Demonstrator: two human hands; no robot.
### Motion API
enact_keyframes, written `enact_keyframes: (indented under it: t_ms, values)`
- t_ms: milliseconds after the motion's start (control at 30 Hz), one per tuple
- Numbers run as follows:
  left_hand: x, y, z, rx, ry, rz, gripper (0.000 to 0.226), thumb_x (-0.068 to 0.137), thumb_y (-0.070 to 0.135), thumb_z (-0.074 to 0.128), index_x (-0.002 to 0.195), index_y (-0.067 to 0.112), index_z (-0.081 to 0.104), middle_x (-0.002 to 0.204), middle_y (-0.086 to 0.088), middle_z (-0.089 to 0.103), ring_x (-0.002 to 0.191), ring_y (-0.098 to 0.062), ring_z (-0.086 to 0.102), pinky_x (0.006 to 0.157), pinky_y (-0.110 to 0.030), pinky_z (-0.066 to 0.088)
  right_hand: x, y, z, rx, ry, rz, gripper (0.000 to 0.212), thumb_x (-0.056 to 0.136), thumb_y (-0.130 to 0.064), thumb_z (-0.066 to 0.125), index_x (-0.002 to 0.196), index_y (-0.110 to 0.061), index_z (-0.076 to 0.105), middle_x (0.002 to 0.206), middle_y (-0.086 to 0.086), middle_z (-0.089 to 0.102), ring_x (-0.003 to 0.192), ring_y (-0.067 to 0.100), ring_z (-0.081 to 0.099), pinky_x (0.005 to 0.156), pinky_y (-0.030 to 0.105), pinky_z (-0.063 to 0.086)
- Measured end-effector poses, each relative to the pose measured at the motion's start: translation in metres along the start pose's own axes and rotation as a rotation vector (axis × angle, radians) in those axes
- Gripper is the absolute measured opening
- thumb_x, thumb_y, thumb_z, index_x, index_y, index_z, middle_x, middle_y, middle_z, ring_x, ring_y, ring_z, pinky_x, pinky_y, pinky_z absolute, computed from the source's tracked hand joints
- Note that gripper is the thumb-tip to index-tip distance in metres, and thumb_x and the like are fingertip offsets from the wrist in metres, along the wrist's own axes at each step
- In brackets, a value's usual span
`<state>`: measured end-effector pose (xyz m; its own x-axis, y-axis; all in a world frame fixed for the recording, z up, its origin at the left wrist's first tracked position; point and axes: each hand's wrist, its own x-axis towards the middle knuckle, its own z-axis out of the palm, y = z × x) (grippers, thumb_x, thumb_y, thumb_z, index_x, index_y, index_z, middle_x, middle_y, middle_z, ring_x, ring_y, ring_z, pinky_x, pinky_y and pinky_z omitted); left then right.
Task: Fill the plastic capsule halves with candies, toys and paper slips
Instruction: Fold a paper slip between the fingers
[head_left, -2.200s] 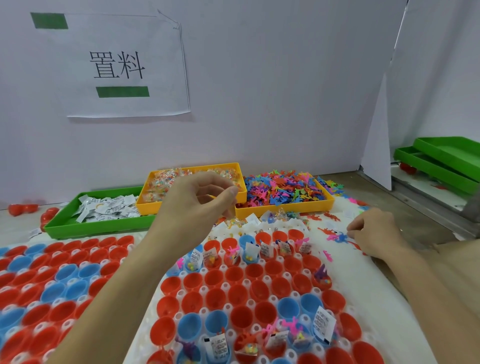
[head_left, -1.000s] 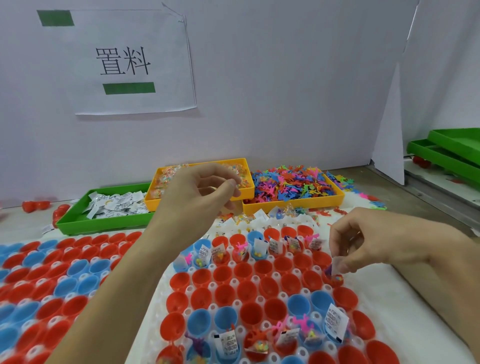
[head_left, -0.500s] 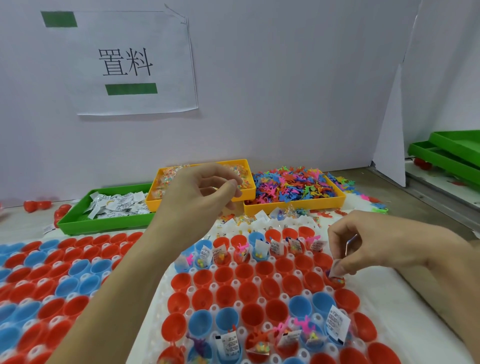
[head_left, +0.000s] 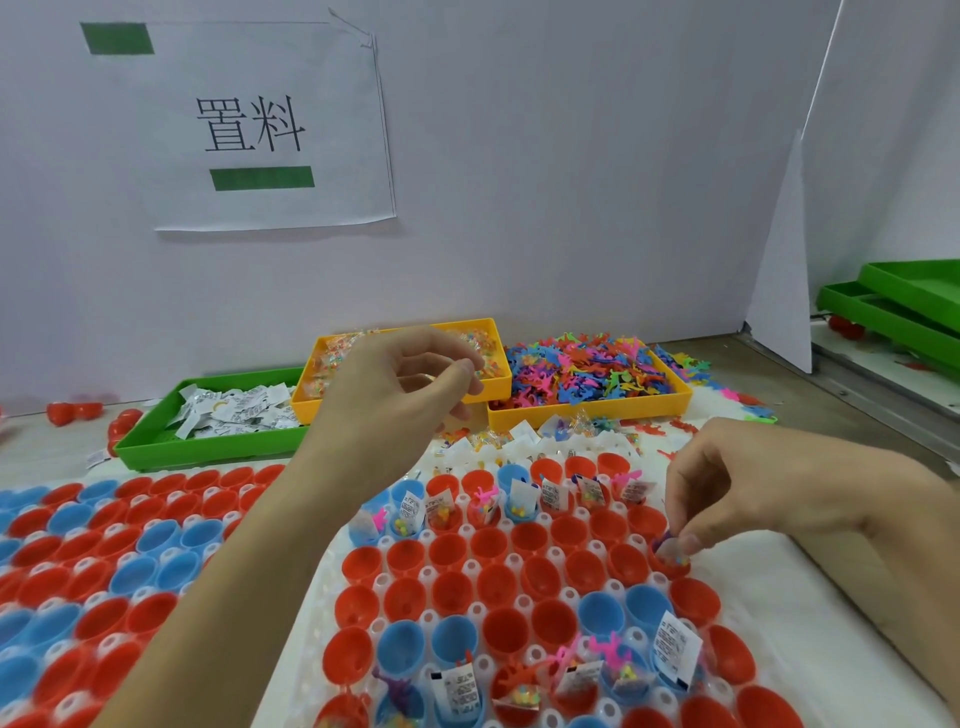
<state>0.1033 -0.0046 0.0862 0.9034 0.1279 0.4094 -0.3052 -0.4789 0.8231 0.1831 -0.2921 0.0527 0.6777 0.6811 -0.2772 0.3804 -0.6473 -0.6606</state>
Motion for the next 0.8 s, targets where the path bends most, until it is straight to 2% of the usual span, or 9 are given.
enact_keyframes:
  t_ms: [100, 167, 300, 367, 467, 567, 700, 800]
  values:
    - [0.000, 0.000, 0.000, 0.000, -0.001, 0.003, 0.022, 0.093, 0.011, 0.059, 0.082, 0.026, 0.071, 0.079, 0.002, 0.075, 0.065, -0.011, 0.070, 0.057, -0.023, 0.053, 0.000, -0.003, 0.001, -0.031, 0.005, 0.025, 0.015, 0.073, -0.037, 0.087, 0.081, -0.027, 0.078, 0.084, -0.002, 0.078, 0.084, 0.016, 0.073, 0.084, 0.035, 0.059]
    - [0.000, 0.000, 0.001, 0.000, -0.001, 0.004, 0.023, 0.093, 0.011, 0.059, 0.081, 0.026, 0.071, 0.079, 0.002, 0.075, 0.065, -0.011, 0.070, 0.058, -0.024, 0.053, 0.000, -0.005, 0.002, -0.048, 0.009, 0.029, 0.009, 0.075, -0.033, 0.086, 0.079, -0.029, 0.079, 0.083, -0.004, 0.078, 0.084, 0.015, 0.073, 0.083, 0.034, 0.059]
    - [0.000, -0.001, 0.000, 0.011, 0.002, 0.011, 0.023, 0.094, 0.011, 0.059, 0.082, 0.027, 0.071, 0.079, 0.003, 0.075, 0.066, -0.010, 0.070, 0.058, -0.025, 0.053, 0.000, -0.006, 0.000, -0.054, 0.013, 0.025, 0.010, 0.074, -0.039, 0.086, 0.080, -0.034, 0.081, 0.084, -0.008, 0.078, 0.080, 0.008, 0.071, 0.081, 0.029, 0.058]
    - [0.000, -0.002, -0.001, 0.013, 0.005, 0.009, 0.023, 0.094, 0.011, 0.058, 0.083, 0.026, 0.071, 0.079, 0.003, 0.075, 0.067, -0.011, 0.071, 0.059, -0.026, 0.053, -0.001, -0.003, -0.002, -0.050, 0.025, 0.009, 0.010, 0.074, -0.039, 0.085, 0.084, -0.036, 0.081, 0.084, -0.007, 0.077, 0.076, 0.007, 0.069, 0.076, 0.029, 0.058]
    - [0.001, -0.003, -0.003, -0.001, 0.015, 0.000, 0.022, 0.094, 0.009, 0.058, 0.084, 0.024, 0.072, 0.079, 0.002, 0.075, 0.067, -0.012, 0.071, 0.060, -0.028, 0.053, -0.008, 0.005, -0.008, 0.023, 0.095, -0.033, 0.010, 0.079, -0.032, 0.082, 0.088, -0.036, 0.081, 0.084, -0.004, 0.077, 0.070, 0.006, 0.068, 0.064, 0.017, 0.051]
    - [0.002, -0.005, -0.006, -0.005, 0.035, -0.003, 0.021, 0.094, 0.009, 0.058, 0.085, 0.022, 0.072, 0.080, 0.001, 0.075, 0.068, -0.012, 0.070, 0.058, -0.023, 0.051, -0.010, 0.018, -0.016, 0.083, 0.320, -0.071, 0.014, 0.081, -0.041, 0.072, 0.091, -0.035, 0.080, 0.082, -0.003, 0.076, 0.068, 0.006, 0.069, 0.059, 0.014, 0.048]
    - [0.002, -0.014, -0.014, -0.009, 0.097, -0.018, 0.022, 0.094, 0.010, 0.058, 0.085, 0.023, 0.073, 0.080, 0.003, 0.075, 0.073, -0.009, 0.069, 0.061, -0.018, 0.051, 0.009, 0.053, -0.018, 0.127, 0.784, 0.087, 0.016, 0.097, -0.015, 0.062, 0.096, -0.023, 0.076, 0.083, -0.005, 0.076, 0.074, 0.011, 0.072, 0.060, 0.019, 0.045]
    - [-0.006, -0.034, -0.021, 0.112, 0.194, -0.051, 0.018, 0.095, 0.021, 0.059, 0.085, 0.024, 0.073, 0.083, 0.009, 0.075, 0.080, -0.002, 0.067, 0.071, -0.013, 0.044, 0.025, 0.070, -0.010, 0.050, 0.858, 0.241, 0.019, 0.097, -0.009, 0.060, 0.109, -0.015, 0.073, 0.104, 0.002, 0.072, 0.087, 0.017, 0.066, 0.072, 0.028, 0.046]
